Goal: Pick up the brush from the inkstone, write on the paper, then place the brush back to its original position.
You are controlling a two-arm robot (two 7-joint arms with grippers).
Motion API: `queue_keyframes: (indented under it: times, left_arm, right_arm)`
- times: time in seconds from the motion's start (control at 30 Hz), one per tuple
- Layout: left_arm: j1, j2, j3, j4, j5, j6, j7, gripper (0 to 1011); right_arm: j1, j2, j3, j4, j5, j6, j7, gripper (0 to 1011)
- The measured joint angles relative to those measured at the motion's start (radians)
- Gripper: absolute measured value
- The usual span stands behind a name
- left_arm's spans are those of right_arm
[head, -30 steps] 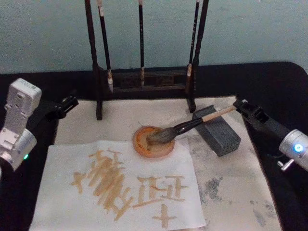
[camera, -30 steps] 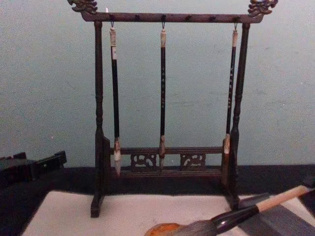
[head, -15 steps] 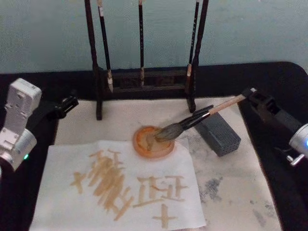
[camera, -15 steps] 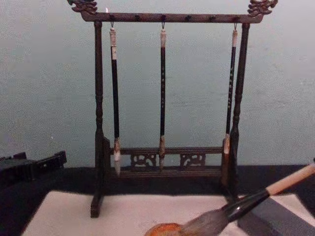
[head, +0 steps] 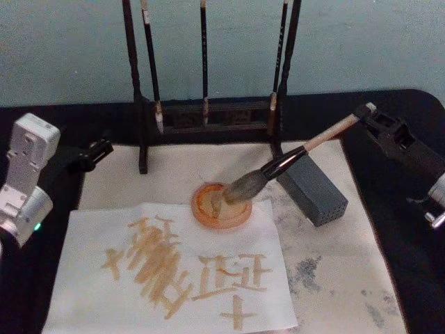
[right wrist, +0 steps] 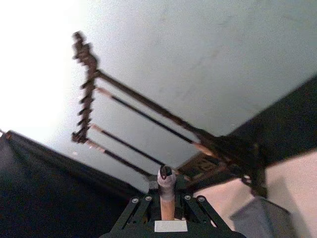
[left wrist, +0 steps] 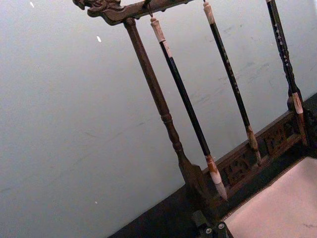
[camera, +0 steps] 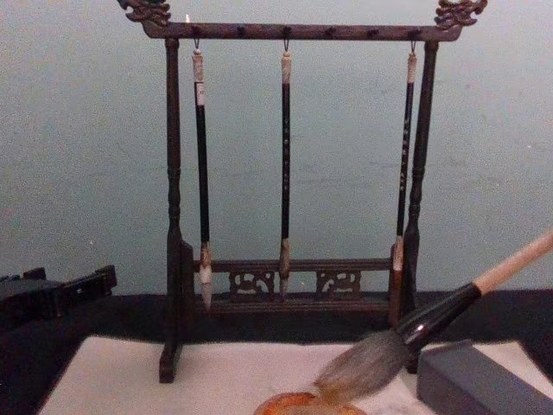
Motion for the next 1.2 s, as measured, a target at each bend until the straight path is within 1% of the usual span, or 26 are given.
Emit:
queue_keyframes:
  times: [0.13, 0.17, 0.3, 0.33, 0.4, 0.43, 0.5, 0.6, 0.67, 0.7, 0.73, 0.83, 0.9, 1.07, 1.2]
  left_arm:
    - [0.0, 0.0, 0.0, 0.0, 0.0, 0.0, 0.0, 1002]
    - [0.0, 0.0, 0.0, 0.0, 0.0, 0.0, 0.0, 1002]
    - [0.0, 0.0, 0.0, 0.0, 0.0, 0.0, 0.0, 1002]
    - [0.0, 0.0, 0.0, 0.0, 0.0, 0.0, 0.0, 1002]
    - [0.0, 0.0, 0.0, 0.0, 0.0, 0.0, 0.0, 1002]
    - [0.0, 0.0, 0.0, 0.0, 0.0, 0.0, 0.0, 1000]
    - [0.0, 0.0, 0.0, 0.0, 0.0, 0.0, 0.0, 1002]
    - [0.0, 0.0, 0.0, 0.0, 0.0, 0.0, 0.0, 1002]
    - [0.0, 0.0, 0.0, 0.0, 0.0, 0.0, 0.0, 1002]
    - [0.0, 0.0, 0.0, 0.0, 0.0, 0.0, 0.0, 1002]
    - [0.0, 0.0, 0.0, 0.0, 0.0, 0.0, 0.0, 1002]
    - [0.0, 0.0, 0.0, 0.0, 0.0, 0.0, 0.0, 1002]
    - [0.0, 0.0, 0.0, 0.0, 0.0, 0.0, 0.0, 1002]
    - [0.0, 0.0, 0.0, 0.0, 0.0, 0.0, 0.0, 1000]
    - [0.0, 0.0, 0.0, 0.0, 0.0, 0.0, 0.0, 1002]
  right_arm:
    - [0.005, 0.035, -0.022, -0.056, -0.029, -0.007, 0.025, 199]
    - [0.003, 0.049, -0.031, -0.083, -0.043, -0.009, 0.028, 199]
    - [-0.001, 0.078, -0.05, -0.138, -0.074, -0.017, 0.029, 199]
    - [-0.004, 0.093, -0.061, -0.169, -0.092, -0.021, 0.027, 199]
    - [-0.006, 0.108, -0.072, -0.199, -0.111, -0.026, 0.022, 199]
    - [-0.007, 0.121, -0.083, -0.226, -0.13, -0.029, 0.015, 199]
    - [-0.008, 0.134, -0.094, -0.253, -0.148, -0.033, 0.008, 199]
    - [-0.012, 0.155, -0.125, -0.309, -0.187, -0.038, -0.015, 199]
    - [-0.013, 0.162, -0.139, -0.33, -0.202, -0.039, -0.024, 199]
    - [-0.013, 0.168, -0.155, -0.348, -0.214, -0.039, -0.034, 199]
    - [-0.013, 0.168, -0.155, -0.348, -0.214, -0.039, -0.034, 199]
    - [-0.006, 0.175, -0.193, -0.378, -0.242, -0.033, -0.059, 199]
    - [-0.001, 0.176, -0.207, -0.388, -0.25, -0.03, -0.068, 199]
    - [0.023, 0.173, -0.254, -0.405, -0.273, -0.018, -0.087, 199]
    - [0.037, 0.165, -0.278, -0.41, -0.278, -0.016, -0.094, 199]
